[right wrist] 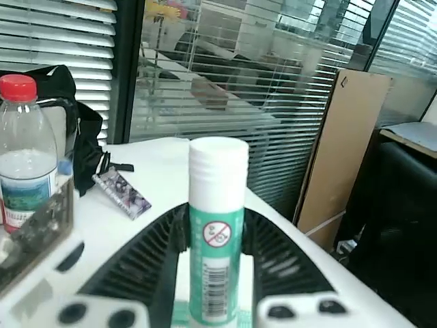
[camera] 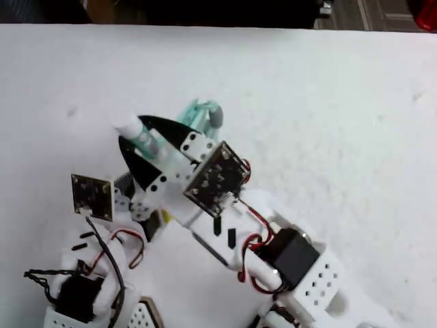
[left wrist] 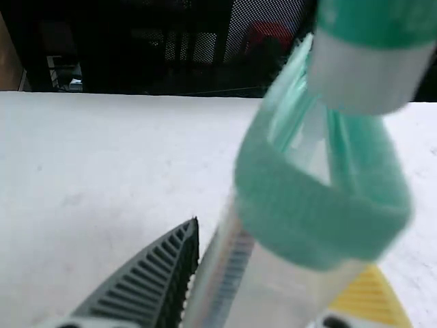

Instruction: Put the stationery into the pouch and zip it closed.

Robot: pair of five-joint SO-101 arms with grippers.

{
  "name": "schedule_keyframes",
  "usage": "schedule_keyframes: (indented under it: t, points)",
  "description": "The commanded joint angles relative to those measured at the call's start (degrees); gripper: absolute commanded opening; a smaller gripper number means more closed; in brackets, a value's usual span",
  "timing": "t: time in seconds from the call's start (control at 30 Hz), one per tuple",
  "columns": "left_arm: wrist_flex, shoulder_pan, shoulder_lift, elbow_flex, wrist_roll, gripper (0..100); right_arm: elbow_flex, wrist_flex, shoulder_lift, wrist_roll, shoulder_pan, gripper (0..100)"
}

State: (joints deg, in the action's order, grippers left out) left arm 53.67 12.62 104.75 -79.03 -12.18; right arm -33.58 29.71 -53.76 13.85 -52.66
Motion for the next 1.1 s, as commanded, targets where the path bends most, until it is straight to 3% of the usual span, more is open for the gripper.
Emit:
schedule_keyframes:
  t: [0.0,0.37,0.43,0.6,0.77,0.93,1.07]
  points:
    - [-0.18,0.66,-0.22,0.88,0.53,29,-2.99,-3.74,-1.1,-0.18,-0.4,1.7]
    - [-0.18,0.57,-0.22,0.88,0.53,29,-5.1,-3.65,-1.19,-0.09,0.22,1.9]
    - [-0.18,0.57,-0.22,0.88,0.53,29,-4.92,-1.45,-1.63,-0.35,1.54,3.4]
    - [-0.18,0.57,-0.22,0.88,0.53,29,-4.84,3.82,-1.63,-1.93,5.49,18.3]
    - [-0.18,0.57,-0.22,0.88,0.53,29,-3.52,4.53,-4.7,-9.05,10.15,18.7]
    - [-0.18,0.57,-0.22,0.88,0.53,29,-0.26,7.69,-8.57,-8.97,11.12,18.5]
    - [-0.18,0.4,-0.22,0.88,0.53,29,2.37,13.23,-8.22,-8.97,18.77,18.3]
